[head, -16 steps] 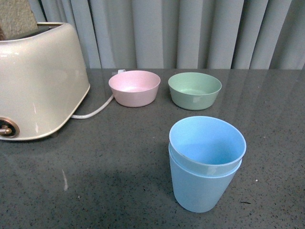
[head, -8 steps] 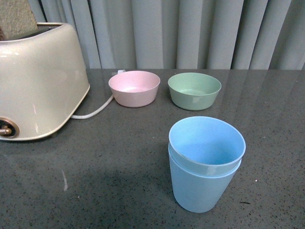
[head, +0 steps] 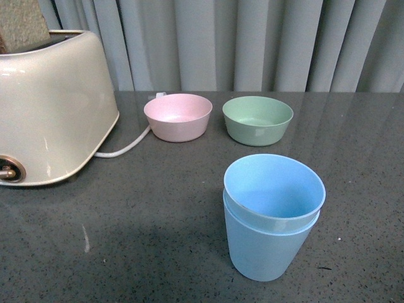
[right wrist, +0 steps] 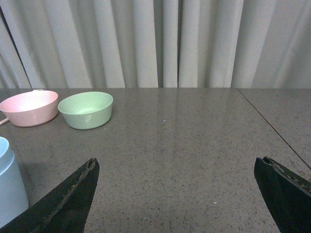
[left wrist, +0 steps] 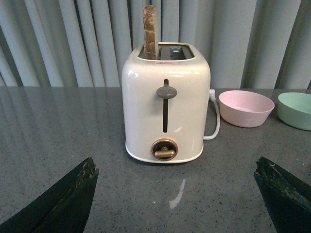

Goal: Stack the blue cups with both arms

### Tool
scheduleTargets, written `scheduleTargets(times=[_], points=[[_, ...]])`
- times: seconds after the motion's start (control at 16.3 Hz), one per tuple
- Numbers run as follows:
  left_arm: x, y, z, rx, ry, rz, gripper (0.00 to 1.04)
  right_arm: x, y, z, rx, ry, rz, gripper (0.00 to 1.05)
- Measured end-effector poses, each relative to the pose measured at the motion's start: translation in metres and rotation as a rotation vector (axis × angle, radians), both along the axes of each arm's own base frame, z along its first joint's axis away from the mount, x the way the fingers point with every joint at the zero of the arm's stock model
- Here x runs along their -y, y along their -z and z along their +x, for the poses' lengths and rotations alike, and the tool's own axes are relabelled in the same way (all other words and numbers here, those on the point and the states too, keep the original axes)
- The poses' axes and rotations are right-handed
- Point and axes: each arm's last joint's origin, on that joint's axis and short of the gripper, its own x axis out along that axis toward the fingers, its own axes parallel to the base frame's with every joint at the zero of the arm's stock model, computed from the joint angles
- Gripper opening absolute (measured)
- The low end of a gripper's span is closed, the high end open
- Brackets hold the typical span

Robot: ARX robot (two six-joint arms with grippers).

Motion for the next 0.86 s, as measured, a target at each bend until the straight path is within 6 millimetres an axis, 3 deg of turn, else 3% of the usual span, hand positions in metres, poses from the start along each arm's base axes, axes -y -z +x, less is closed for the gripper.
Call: scheduleTargets(times=[0.86], points=[[0.0,0.0,0.0,0.0,0.0,0.0,0.98,0.0,0.0,0.0,0.0,0.0,0.0,0.98]])
